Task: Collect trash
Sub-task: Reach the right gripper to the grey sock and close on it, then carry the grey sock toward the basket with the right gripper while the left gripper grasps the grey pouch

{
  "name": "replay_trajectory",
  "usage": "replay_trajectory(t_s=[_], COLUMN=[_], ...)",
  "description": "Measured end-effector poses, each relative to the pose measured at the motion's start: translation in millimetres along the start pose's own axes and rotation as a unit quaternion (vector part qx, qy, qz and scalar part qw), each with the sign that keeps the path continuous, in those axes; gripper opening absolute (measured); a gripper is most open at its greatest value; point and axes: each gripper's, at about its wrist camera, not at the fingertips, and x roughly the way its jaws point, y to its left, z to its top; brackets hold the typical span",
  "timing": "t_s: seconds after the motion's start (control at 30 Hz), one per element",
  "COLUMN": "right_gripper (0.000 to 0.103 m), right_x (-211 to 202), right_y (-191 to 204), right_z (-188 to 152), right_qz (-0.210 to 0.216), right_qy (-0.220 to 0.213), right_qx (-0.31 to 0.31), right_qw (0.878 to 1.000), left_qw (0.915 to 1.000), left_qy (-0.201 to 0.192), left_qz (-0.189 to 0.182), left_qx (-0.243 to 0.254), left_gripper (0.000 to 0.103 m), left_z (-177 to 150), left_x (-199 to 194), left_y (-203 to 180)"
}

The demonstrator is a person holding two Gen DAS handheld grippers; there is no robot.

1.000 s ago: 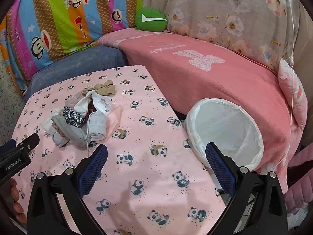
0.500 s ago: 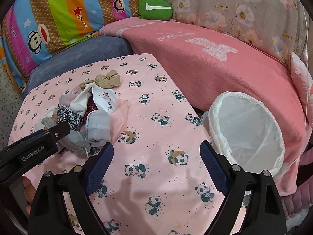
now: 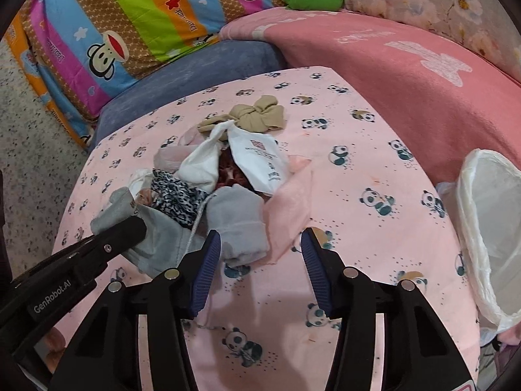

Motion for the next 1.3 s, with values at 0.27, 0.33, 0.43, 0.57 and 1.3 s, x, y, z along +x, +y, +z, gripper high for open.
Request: replay_trajectory(t_s=[0.27, 0.33, 0.43, 0.57, 1.3], right_gripper=[0.027, 0.021, 0.019, 0.018, 0.018], right_x=[26, 22, 8, -15, -144], right_y=[12, 13, 13, 4, -174], right_z=[-3, -4, -7, -11, -49], right_qz=[0.029, 0.033, 0.031, 0.028, -0.085], right_qy=[0.028, 0.026, 0.013, -0.009, -0.114], right_qx=[-0.013, -0.017, -0.019, -0.008, 0.149], right_qw=[0.999, 0.999, 0.999, 1.000, 0.979], left_qw=[0.9999, 0.9999, 0.9998, 0.9994, 0.9796], left_qy=[-0.006, -0.008, -0.015, -0.028, -0.058], left_qz=[0.010, 0.009, 0.009, 0.006, -0.070], left_qx=[-0.001, 0.000, 0.007, 0.019, 0.179], left_gripper=[0.008, 0.008, 0.008, 0.008, 0.007], left_z=[0, 0, 0, 1, 4], left_x=[-5, -7, -15, -28, -42], left_y=[8, 6, -1, -16, -210])
